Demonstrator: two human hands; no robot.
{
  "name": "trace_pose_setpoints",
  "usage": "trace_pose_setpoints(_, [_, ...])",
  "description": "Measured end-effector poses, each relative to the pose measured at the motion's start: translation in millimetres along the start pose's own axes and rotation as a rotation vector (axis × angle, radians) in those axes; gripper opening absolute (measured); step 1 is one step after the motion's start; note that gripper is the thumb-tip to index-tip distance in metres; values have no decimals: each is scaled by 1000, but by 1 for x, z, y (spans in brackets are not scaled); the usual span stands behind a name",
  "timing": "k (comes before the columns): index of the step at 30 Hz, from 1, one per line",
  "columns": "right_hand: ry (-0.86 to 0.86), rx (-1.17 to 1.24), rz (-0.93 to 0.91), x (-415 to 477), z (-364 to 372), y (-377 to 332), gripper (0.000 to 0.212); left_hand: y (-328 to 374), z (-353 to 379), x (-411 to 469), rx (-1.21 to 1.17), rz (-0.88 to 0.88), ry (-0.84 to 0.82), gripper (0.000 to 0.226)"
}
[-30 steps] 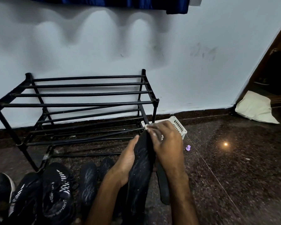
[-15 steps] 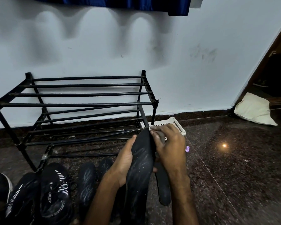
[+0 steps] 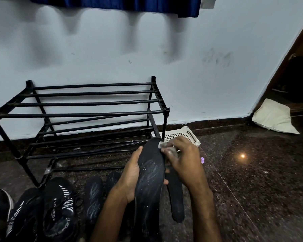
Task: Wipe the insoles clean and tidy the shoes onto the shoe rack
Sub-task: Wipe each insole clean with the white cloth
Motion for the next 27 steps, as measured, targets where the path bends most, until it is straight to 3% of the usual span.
trace_pose_setpoints(2, [-163,54,31,-6,11,4,10,1,-1,-2,-10,9,6,66])
trace_pose_setpoints(4, [-212,36,75,-7,13,8,8,-2,-1,-2,8,1,17,65])
trace_pose_setpoints(8, [24,-110,35,3,-4,0,11,-5,1,1,24,1,31,66])
trace_pose_setpoints(13, [-198,15,110,-5,7,10,6,1,-5,1,32,32,52,68])
trace_pose_setpoints(19, [91,-119,-12,5,2,-7,11,-3,12,-2,32,45,61,54])
trace_pose_setpoints(24, [-121,-24,-25,-3,30,-14,12,4,-1,-1,-51,70,37,56])
trace_pose_setpoints(27, [-31,-9,93,-2,19,1,7,4,-2,-3,-40,34,33,57])
Point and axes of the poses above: each hand's wrist, its own x-axis towards the middle knuckle, its own z-axis out of the palm, y = z × x, the point moved 7 cm from there along x, towards the middle knuckle, and after that the axes turned 7 degrees about -z, right-handed, at the moved point
